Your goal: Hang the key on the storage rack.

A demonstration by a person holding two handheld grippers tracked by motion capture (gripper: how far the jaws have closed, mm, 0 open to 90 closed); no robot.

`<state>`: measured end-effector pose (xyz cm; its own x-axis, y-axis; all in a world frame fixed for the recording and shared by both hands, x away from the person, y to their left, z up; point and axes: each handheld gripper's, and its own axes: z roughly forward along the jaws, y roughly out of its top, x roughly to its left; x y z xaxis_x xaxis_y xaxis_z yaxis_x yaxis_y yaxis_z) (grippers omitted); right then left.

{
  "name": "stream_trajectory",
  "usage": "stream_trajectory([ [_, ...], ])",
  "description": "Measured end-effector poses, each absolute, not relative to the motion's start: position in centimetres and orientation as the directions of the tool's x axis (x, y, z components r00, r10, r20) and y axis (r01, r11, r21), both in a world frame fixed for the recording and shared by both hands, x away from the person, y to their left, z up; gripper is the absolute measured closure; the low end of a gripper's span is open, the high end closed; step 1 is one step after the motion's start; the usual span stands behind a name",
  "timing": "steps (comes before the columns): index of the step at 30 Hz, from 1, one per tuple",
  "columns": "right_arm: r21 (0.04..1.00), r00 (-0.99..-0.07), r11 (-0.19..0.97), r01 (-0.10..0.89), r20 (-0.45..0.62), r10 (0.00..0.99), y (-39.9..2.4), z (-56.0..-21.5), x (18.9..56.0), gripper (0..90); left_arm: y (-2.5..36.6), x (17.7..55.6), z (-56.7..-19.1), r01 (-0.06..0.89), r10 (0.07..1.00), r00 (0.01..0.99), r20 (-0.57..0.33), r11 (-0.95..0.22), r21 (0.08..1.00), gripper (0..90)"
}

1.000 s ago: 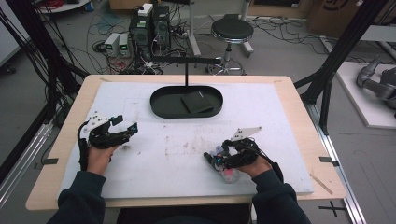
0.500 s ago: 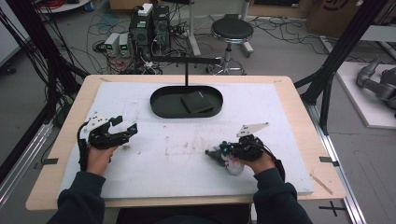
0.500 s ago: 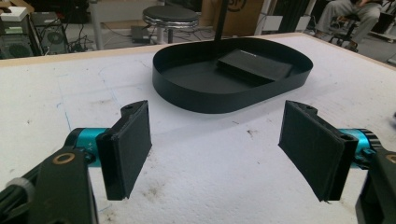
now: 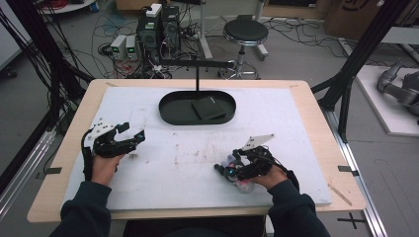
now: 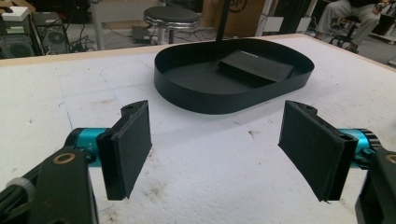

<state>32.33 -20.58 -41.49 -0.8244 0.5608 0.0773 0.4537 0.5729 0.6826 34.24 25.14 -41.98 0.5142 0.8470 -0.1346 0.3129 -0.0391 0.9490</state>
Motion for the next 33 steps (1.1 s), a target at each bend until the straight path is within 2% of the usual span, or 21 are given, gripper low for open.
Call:
stream_trajectory([
  [5, 0.637, -0.891, 0.669, 0.384, 0.064, 0.450, -19.5, -42.0, 32.0, 19.2, 25.1, 34.2, -42.0, 0.311, 0.847, 0.515, -0.132, -0.041, 0.950, 25.1],
  [6, 0.634, -0.896, 0.673, 0.381, 0.073, 0.438, -19.5, -42.0, 32.0, 31.5, 25.1, 34.2, -42.0, 0.312, 0.847, 0.515, -0.133, -0.040, 0.949, 25.1],
  [7, 0.641, -0.900, 0.664, 0.385, 0.104, 0.423, -19.6, -41.8, 32.1, 39.8, 25.1, 34.2, -42.0, 0.311, 0.847, 0.515, -0.132, -0.041, 0.950, 25.1],
  [9, 0.656, -0.883, 0.639, 0.402, 0.092, 0.460, -20.1, -41.4, 32.3, 45.0, 25.1, 34.2, -41.9, 0.309, 0.846, 0.516, -0.131, -0.042, 0.950, 25.1],
  [12, 0.677, -0.843, 0.588, 0.442, 0.089, 0.531, -21.4, -41.1, 33.2, 47.0, 25.0, 34.2, -42.0, 0.310, 0.847, 0.516, -0.129, -0.045, 0.950, 25.2],
  [16, 0.733, -0.820, 0.506, 0.454, 0.122, 0.559, -23.5, -40.8, 34.7, 46.6, 24.9, 34.2, -42.0, 0.313, 0.846, 0.518, -0.125, -0.052, 0.948, 25.2],
  [20, 0.750, -0.809, 0.485, 0.450, 0.111, 0.578, -24.6, -41.1, 36.2, 45.5, 24.8, 34.2, -42.0, 0.312, 0.846, 0.520, -0.121, -0.056, 0.948, 25.3],
  [23, 0.741, -0.801, 0.517, 0.429, 0.046, 0.597, -24.6, -41.7, 36.5, 37.3, 24.9, 34.2, -42.0, 0.312, 0.846, 0.519, -0.118, -0.060, 0.948, 25.4],
  [25, 0.735, -0.751, 0.520, 0.434, -0.023, 0.660, -24.5, -41.7, 36.3, 20.0, 24.9, 34.2, -42.0, 0.312, 0.847, 0.518, -0.121, -0.055, 0.949, 25.4],
  [26, 0.738, -0.716, 0.517, 0.434, -0.065, 0.695, -24.5, -41.6, 36.1, 17.8, 25.0, 34.2, -42.0, 0.312, 0.847, 0.517, -0.120, -0.056, 0.948, 25.4],
  [30, 0.753, -0.597, 0.507, 0.420, -0.192, 0.779, -24.8, -40.5, 35.2, 17.8, 25.0, 34.2, -42.0, 0.312, 0.847, 0.517, -0.126, -0.049, 0.949, 25.4],
  [32, 0.760, -0.587, 0.500, 0.414, -0.197, 0.785, -24.9, -40.2, 34.6, 17.8, 25.0, 34.2, -42.0, 0.311, 0.846, 0.518, -0.126, -0.049, 0.949, 25.4],
  [33, 0.752, -0.614, 0.513, 0.415, -0.184, 0.767, -24.8, -40.2, 34.2, 17.8, 25.0, 34.2, -42.0, 0.312, 0.847, 0.517, -0.127, -0.047, 0.949, 25.4],
])
